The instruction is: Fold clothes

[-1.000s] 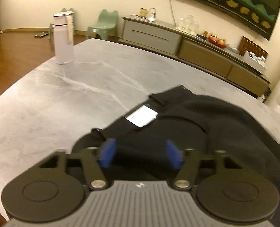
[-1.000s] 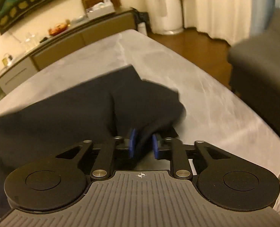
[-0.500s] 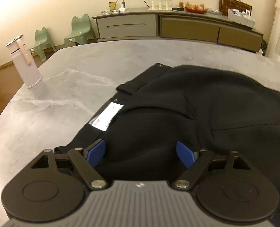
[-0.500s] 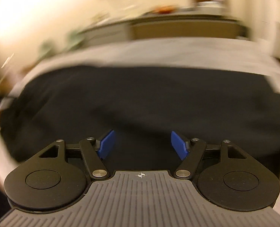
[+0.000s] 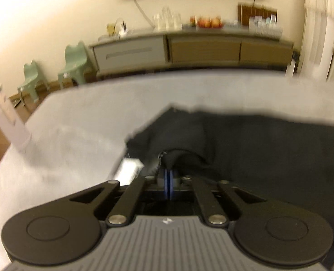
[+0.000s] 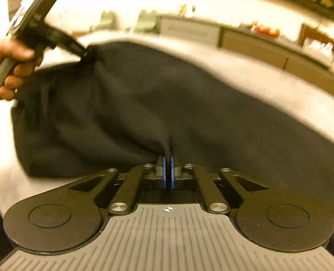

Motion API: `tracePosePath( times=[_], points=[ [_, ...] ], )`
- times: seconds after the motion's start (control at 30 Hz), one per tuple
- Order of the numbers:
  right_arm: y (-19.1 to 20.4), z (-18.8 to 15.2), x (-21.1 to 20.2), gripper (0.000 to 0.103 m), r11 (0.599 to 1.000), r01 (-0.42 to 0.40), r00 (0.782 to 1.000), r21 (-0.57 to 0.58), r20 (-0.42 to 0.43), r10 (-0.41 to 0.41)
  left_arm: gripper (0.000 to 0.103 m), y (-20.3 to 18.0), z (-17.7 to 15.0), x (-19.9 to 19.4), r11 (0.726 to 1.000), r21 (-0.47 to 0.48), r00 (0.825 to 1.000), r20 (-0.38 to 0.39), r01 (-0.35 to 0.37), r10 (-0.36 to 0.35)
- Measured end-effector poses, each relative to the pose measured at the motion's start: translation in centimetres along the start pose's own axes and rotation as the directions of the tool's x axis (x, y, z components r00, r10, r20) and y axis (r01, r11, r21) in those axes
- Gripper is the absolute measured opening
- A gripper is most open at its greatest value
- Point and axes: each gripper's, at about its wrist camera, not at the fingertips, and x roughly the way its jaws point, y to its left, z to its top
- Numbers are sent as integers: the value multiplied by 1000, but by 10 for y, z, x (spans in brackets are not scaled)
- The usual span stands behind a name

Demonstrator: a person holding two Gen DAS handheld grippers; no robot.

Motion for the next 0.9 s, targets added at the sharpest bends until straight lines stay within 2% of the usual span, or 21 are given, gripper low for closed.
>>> tracePosePath(
  times=[0.1,0.2,0.3,0.37,0.47,0.53,0.57,0.6,0.67,0.7,0.73,0.77,0.8,0.9],
  points=[
    [-26,35,-23,2,996,46,992,73,115,-54,2,10,40,-33,996,-59,992,111,69,-62],
    [-56,65,-51,1,982,54,969,182,227,-96,2,17,68,-70,985,-101,964,240,141,-113],
    [-69,75,-62,1,971,81,954,225,264,-140,2,12,64,-89,984,-100,956,269,145,-114],
    [-68,66,-65,1,972,70,963,224,239,-125,2,5,40,-104,987,-67,957,263,146,-123],
    [-49,30,-73,1,985,30,981,167,186,-62,2,-4,-19,-130,985,-26,963,214,173,-164],
    [-38,-3,-73,1,991,-43,994,130,108,29,3,-12,-59,-130,979,-12,976,86,203,-201],
    [-34,-19,-72,3,991,-65,996,115,66,58,4,-16,-79,-129,976,-6,976,19,219,-218],
    [-29,-35,-71,6,992,-75,997,101,25,73,8,-20,-94,-127,976,16,975,-32,219,-218],
    [-29,-53,-72,15,991,-81,996,106,-14,83,20,-26,-114,-128,978,60,977,-80,201,-196],
    [-33,-57,-75,19,989,-84,996,123,-17,87,29,-26,-117,-131,979,70,979,-86,191,-185],
    [-39,-57,-80,29,985,-89,996,150,-11,92,35,-22,-116,-136,980,64,980,-71,189,-185],
    [-44,-54,-85,38,981,-87,996,175,4,88,47,-17,-114,-142,981,55,981,-53,188,-185],
    [-49,-49,-90,41,978,-77,997,193,24,74,56,-10,-111,-149,983,39,983,-24,182,-181],
    [-72,-36,-102,52,973,-37,997,229,68,22,69,14,-91,-156,989,-29,989,49,144,-143]
  ],
)
